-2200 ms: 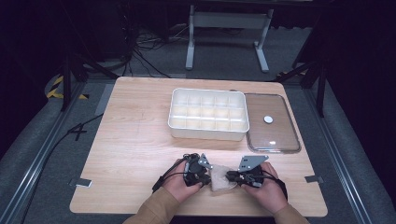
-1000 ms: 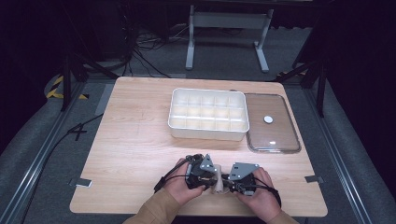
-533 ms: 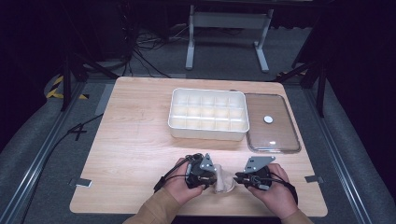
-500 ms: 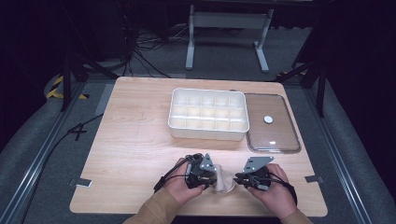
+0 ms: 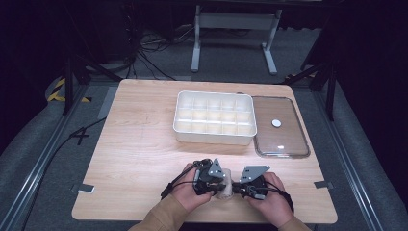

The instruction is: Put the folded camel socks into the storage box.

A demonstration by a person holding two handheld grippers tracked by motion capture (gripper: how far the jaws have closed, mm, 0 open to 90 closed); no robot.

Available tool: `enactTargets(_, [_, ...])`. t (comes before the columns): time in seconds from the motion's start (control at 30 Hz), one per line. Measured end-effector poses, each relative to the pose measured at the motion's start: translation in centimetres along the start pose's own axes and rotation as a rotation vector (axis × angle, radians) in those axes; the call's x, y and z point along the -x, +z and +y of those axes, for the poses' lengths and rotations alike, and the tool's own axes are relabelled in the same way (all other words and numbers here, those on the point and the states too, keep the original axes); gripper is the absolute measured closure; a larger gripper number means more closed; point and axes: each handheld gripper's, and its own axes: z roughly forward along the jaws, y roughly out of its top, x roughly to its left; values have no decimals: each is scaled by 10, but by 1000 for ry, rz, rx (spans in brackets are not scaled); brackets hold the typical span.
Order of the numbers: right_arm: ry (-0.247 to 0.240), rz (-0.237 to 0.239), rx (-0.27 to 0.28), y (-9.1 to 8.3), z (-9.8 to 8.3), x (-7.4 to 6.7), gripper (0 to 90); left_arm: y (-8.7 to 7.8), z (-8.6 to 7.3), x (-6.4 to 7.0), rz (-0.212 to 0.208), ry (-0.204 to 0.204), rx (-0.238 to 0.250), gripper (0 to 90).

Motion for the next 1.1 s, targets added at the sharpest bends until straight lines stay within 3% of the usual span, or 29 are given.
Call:
enactTargets(0.2, [1, 13, 11, 2, 0, -1, 814, 8, 0, 3, -16, 20, -8, 704])
enactTargets(0.57, [35, 32, -1, -6, -2, 6, 766, 11, -2, 1, -25, -1, -9, 692])
enactTargets(0.67, [46, 6, 52, -24, 1, 11, 760, 12, -2, 2, -25, -4, -9, 692])
enactTargets(0.8, [41, -3, 117, -35, 5, 11, 753, 11, -2, 2, -18, -1, -11, 692])
enactTargets(0.97, [40, 5, 179, -33, 9, 8, 757, 12, -2, 2, -17, 3, -7, 690])
enactTargets(1.1, [31, 15, 181, -28, 12, 4, 770, 11, -3, 1, -23, -3, -10, 688])
